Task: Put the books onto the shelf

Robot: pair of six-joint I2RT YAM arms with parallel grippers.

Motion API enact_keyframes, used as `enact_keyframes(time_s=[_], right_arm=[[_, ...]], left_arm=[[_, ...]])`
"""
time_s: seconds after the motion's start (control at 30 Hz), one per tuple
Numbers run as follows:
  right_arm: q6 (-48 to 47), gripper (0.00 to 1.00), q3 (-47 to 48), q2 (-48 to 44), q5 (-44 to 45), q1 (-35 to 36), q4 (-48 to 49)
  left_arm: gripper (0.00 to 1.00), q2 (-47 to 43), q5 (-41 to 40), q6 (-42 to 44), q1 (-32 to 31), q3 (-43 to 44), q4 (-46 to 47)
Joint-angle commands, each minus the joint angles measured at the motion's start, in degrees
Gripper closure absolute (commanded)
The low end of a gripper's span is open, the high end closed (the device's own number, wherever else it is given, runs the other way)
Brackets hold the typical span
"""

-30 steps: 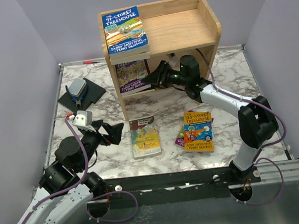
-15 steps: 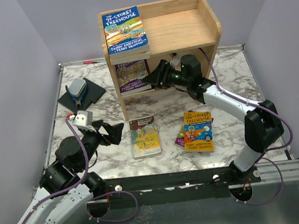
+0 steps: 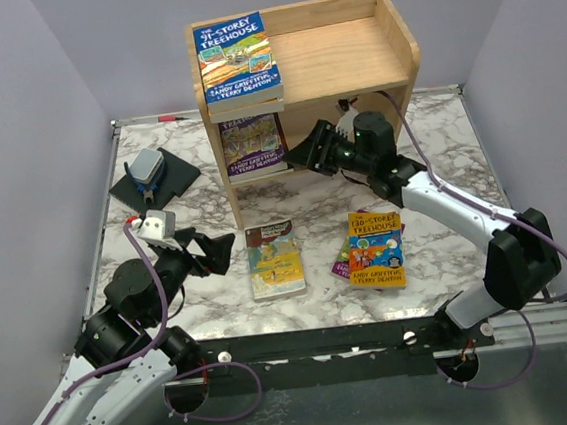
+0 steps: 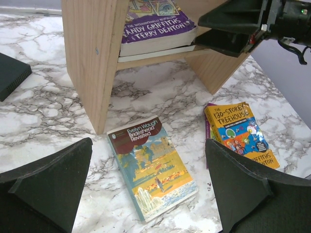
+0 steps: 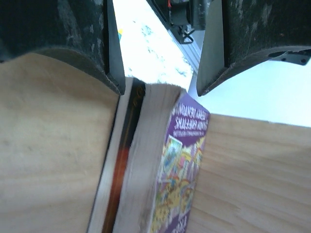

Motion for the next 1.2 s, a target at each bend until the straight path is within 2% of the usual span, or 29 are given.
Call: enact_keyframes(time_s=[0.0,0.1,0.17,0.4,0.5,0.63,0.73,0.97,1.07,1.17], right_arm=[[-2.9,0.36,-4.7,-6.2,4.9,-0.3,-3.5],[-5.0,0.36,-7.6,-11.4,5.3,-0.3,-5.2],[-6.5,0.36,-8.9,-15.1,7.0,-0.3,-9.8],[-8.1,0.33,-16.5,-27.6,19.7,-0.3,-26.3],[-6.6,0.32,-18.2,-30.9,27.0,-0.3,-35.1],[-3.5,0.3,-22.0,-34.4,32.1,-0.3,-42.4],[0.7,0.26,-24.2,-36.0,35.7,-0.3,-47.6],[8.5,0.16,-30.1,-40.6,38.6,-0.3,-54.4],[10.4,0.11,-31.6,-42.1,39.5,-0.3,-55.7],[11.5,0.1,-33.1,-42.6,39.1,-0.3,-56.3]], left_arm=[[0.01,1.0,0.9,-0.1,0.2,-0.1,0.7],[0.01,2.7,2.1,-0.9,0.2,0.8,0.3],[0.01,3.8,3.6,-2.0,0.1,1.5,0.1],[0.01,8.2,11.2,-6.0,0.2,1.3,0.0],[0.01,11.3,14.8,-6.6,0.2,1.1,0.3],[0.01,15.3,19.5,-8.2,0.2,-0.4,2.6],[0.01,18.6,22.1,-9.1,0.1,-1.5,5.1],[0.01,24.6,26.7,-13.9,-0.4,-6.0,15.2],[0.01,27.7,26.6,-14.8,-1.6,-6.8,18.3],[0.01,31.2,26.0,-15.0,-3.6,-6.5,20.9]])
